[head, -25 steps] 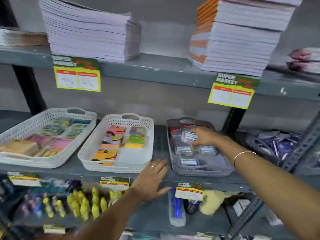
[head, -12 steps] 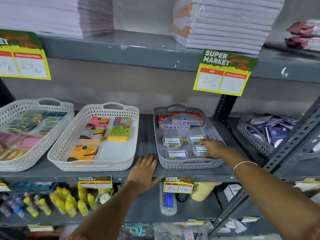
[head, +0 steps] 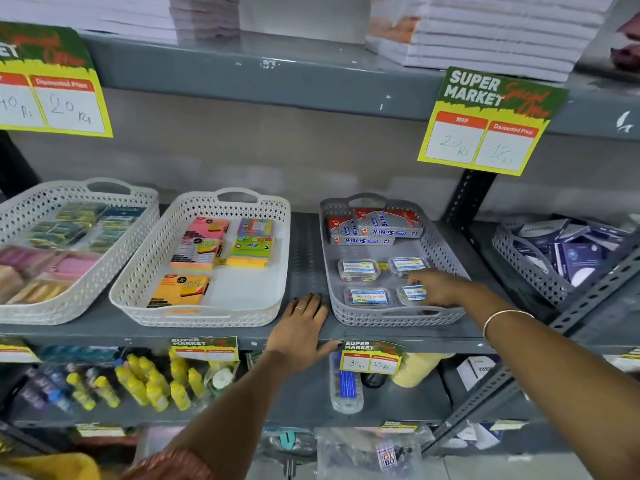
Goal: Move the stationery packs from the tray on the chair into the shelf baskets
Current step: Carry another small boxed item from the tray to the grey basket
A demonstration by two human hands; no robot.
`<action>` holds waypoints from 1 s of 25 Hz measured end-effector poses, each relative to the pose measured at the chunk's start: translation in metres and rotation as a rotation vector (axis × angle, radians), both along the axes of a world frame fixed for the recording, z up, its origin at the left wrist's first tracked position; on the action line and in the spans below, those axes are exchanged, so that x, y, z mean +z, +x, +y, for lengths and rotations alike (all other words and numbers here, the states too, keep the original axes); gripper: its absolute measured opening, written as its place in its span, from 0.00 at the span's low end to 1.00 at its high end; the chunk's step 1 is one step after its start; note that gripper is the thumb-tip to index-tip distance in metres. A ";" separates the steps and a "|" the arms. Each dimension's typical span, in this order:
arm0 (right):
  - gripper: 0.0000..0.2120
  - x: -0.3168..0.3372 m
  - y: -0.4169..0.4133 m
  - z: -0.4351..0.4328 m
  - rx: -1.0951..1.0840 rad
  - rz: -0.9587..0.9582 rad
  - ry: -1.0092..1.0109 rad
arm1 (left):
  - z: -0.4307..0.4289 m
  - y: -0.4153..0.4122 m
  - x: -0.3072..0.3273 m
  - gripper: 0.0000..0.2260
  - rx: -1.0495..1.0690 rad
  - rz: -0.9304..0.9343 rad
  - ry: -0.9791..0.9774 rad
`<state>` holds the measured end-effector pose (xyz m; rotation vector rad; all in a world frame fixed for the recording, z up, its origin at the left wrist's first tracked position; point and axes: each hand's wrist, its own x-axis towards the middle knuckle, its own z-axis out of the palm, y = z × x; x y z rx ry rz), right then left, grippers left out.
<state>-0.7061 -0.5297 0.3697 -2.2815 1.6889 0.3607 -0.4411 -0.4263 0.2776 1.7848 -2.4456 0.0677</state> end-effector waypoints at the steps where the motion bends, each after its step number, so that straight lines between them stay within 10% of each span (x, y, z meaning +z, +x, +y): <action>1: 0.21 0.001 0.001 0.000 -0.007 -0.010 0.007 | 0.000 0.000 0.001 0.34 0.000 0.004 -0.001; 25: 0.22 -0.001 -0.009 0.001 -0.056 -0.064 -0.008 | 0.002 -0.001 0.000 0.34 0.019 0.018 -0.004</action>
